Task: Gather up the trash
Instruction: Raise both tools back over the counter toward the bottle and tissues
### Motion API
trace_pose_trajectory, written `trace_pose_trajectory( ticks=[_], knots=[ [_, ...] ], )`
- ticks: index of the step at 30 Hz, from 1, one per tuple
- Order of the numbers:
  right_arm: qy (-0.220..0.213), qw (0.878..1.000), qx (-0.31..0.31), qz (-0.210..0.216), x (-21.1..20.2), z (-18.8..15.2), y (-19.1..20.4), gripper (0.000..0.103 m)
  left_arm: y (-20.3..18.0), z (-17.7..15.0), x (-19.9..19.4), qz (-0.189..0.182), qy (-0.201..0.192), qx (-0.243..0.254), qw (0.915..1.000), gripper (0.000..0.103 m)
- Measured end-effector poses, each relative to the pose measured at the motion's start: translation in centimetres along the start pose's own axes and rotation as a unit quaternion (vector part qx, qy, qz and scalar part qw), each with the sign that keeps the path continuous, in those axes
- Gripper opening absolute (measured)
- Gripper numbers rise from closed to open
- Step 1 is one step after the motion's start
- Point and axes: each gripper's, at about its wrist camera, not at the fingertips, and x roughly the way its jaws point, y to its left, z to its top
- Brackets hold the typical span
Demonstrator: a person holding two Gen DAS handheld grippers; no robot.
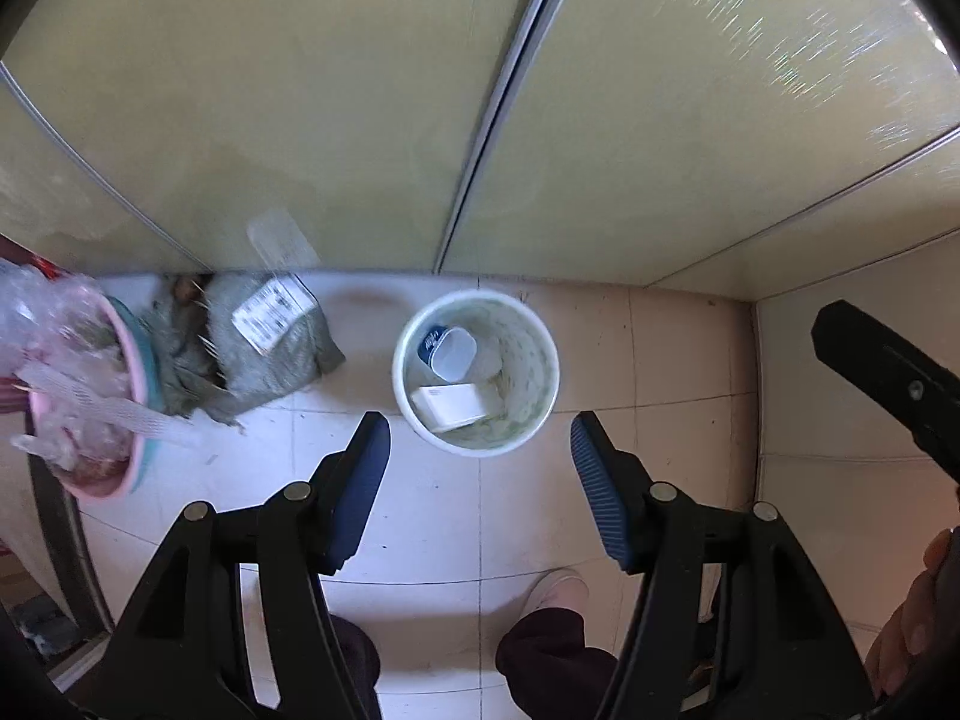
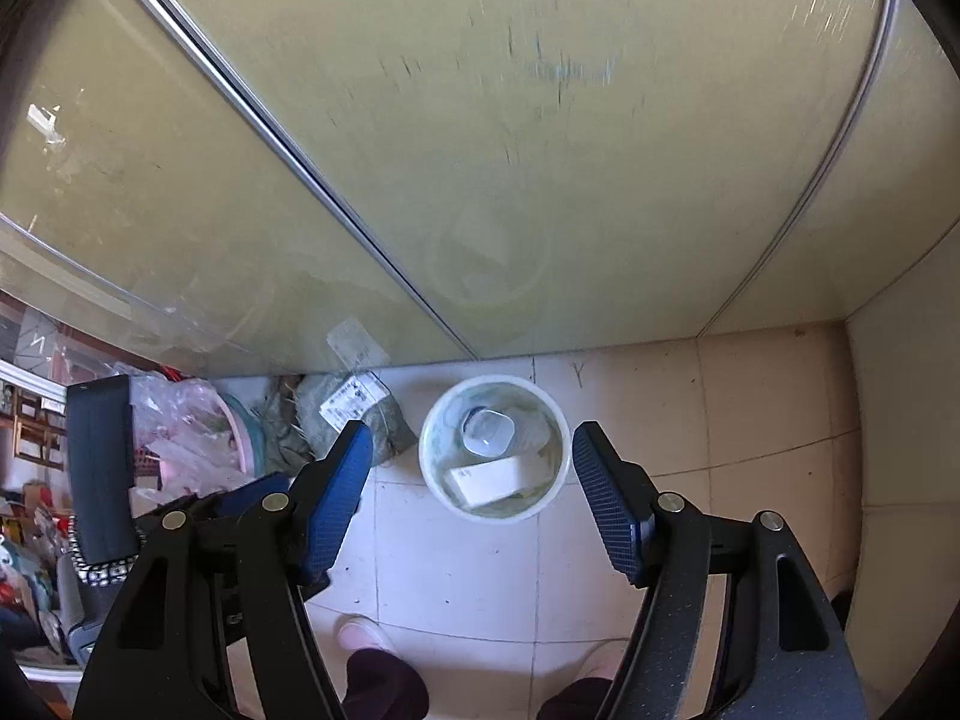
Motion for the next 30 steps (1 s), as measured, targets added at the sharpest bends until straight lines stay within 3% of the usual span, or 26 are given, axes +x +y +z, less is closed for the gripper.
trace_pose_trajectory(
  ticks=[10, 18, 27, 30],
  knots=[
    [-0.068, 0.997, -0.020, -0.007, -16.9, 3.2, 2.2, 0.066, -4.0, 2.1, -19.4, 0.010, -0.092, 0.019, 0.9955, 0.062],
    [-0.157, 0.986, -0.057, -0.012, -30.7, 4.6, 3.7, 0.066, -10.2, 2.1, -35.6, 0.015, -0.197, 0.040, 0.9795, 0.063],
    [-0.238, 0.966, -0.096, 0.014, -41.1, 5.7, 5.2, 0.070, -15.5, 1.6, -46.3, 0.026, -0.288, 0.035, 0.9566, 0.068],
    [-0.266, 0.958, -0.106, 0.010, -42.7, 6.3, 5.6, 0.078, -16.6, 1.4, -48.9, 0.028, -0.311, 0.038, 0.9493, 0.074]
  ],
)
